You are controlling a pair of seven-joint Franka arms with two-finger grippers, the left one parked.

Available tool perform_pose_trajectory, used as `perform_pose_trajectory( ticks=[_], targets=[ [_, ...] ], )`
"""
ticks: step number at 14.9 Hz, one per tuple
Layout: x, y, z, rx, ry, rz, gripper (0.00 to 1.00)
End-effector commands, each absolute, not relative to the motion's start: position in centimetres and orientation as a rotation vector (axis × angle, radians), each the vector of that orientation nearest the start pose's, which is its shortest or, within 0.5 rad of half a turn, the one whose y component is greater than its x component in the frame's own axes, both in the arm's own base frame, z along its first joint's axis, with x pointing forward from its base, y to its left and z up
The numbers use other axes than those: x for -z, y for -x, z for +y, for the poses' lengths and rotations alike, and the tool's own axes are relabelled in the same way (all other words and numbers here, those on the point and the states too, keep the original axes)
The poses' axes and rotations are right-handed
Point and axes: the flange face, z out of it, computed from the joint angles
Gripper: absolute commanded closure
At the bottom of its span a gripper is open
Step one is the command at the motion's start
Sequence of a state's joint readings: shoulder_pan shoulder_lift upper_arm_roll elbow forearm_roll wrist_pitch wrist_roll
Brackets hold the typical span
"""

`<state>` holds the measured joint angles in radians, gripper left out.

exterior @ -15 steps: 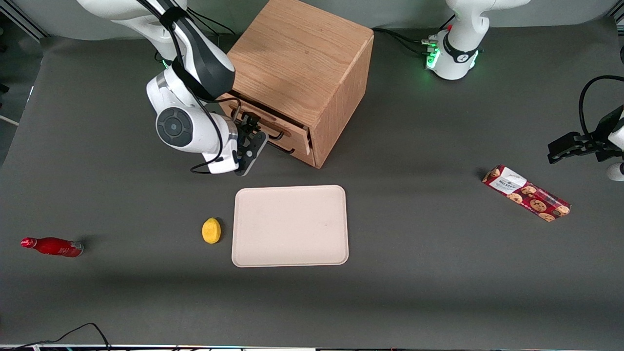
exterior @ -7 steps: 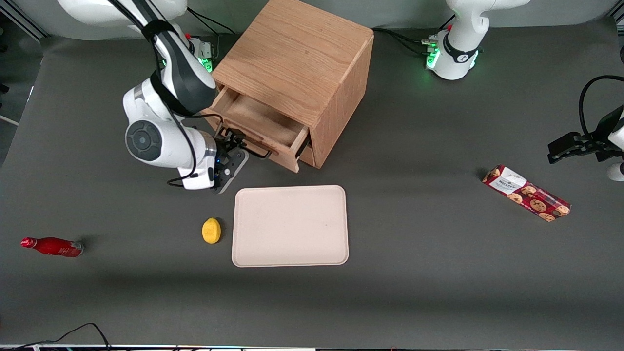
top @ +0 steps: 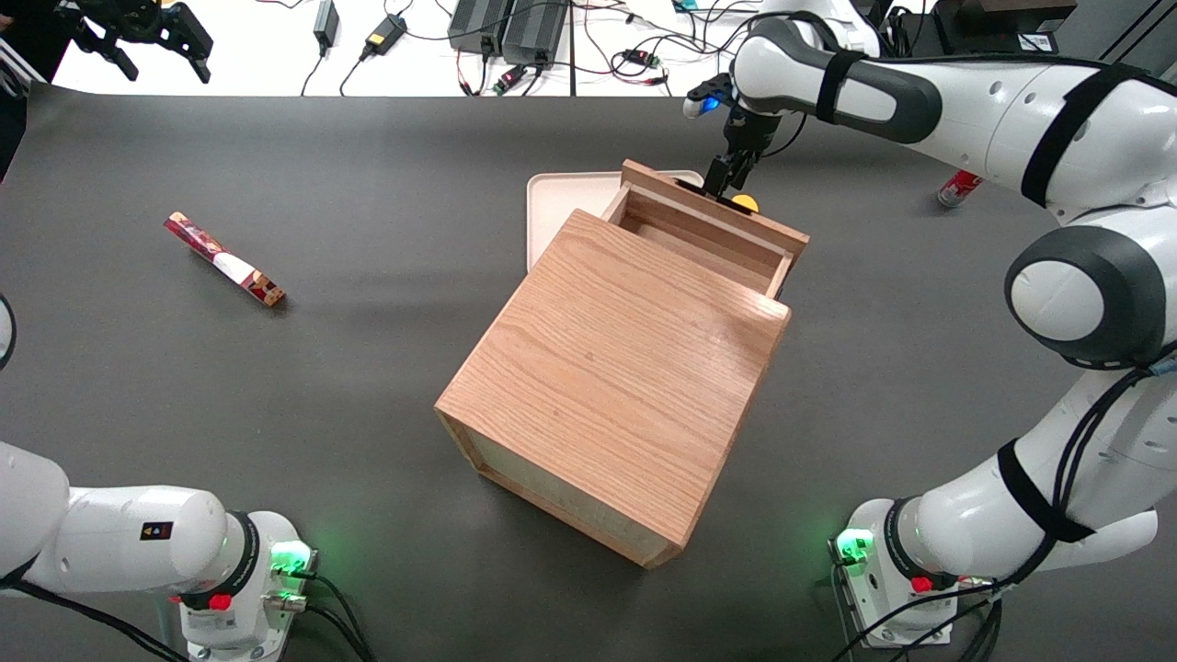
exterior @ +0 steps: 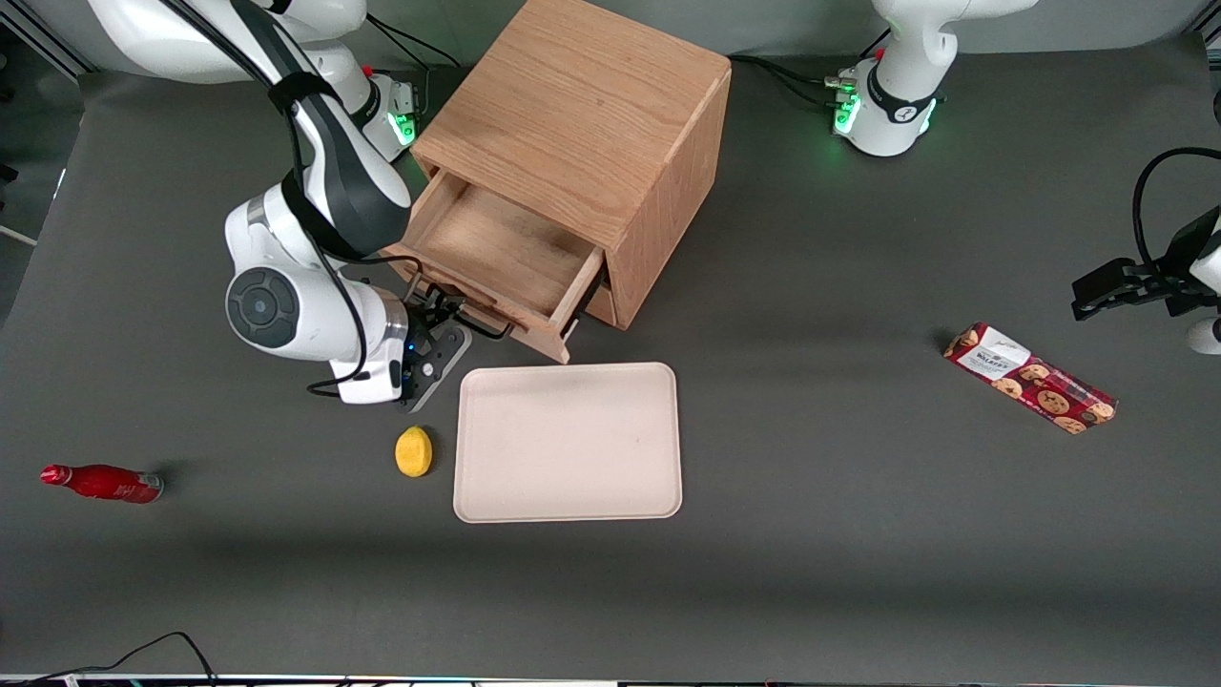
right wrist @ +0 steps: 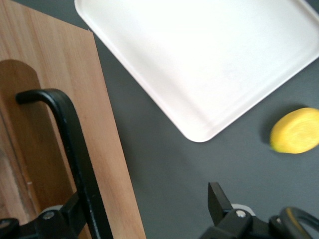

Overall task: Open upper drawer
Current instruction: 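Pull the upper drawer outward by its handle with the right gripper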

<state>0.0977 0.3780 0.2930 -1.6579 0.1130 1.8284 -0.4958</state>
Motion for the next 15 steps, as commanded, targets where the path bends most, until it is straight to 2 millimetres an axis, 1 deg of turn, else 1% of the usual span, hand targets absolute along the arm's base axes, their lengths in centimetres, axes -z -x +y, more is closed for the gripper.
perform_pose_trajectory(
  ticks=[1,2,3,4,6,8,9,10,11,13,15],
  targets=[
    [-39.2,-62.4,20.0,-0.205,2.638,-1.264,0.00],
    [-39.5,-63.0,19.1,-0.192,2.643,-1.265,0.00],
    [-39.5,-63.4,18.7,-0.187,2.644,-1.269,0.00],
    [-39.6,-63.8,18.6,-0.178,2.646,-1.269,0.00],
    [-39.7,-64.5,17.7,-0.165,2.662,-1.250,0.00],
    [-39.9,-65.0,17.5,-0.152,2.666,-1.250,0.00],
    [-40.4,-65.3,17.5,-0.129,2.657,-1.278,0.00],
    [-40.2,-66.0,17.0,-0.120,2.645,-1.304,0.00],
    [-40.2,-66.8,15.9,-0.102,2.647,-1.313,0.00],
    [-40.1,-67.8,15.4,-0.083,2.640,-1.334,0.00],
    [-39.8,-68.4,15.5,-0.074,2.635,-1.340,0.00]
  ],
)
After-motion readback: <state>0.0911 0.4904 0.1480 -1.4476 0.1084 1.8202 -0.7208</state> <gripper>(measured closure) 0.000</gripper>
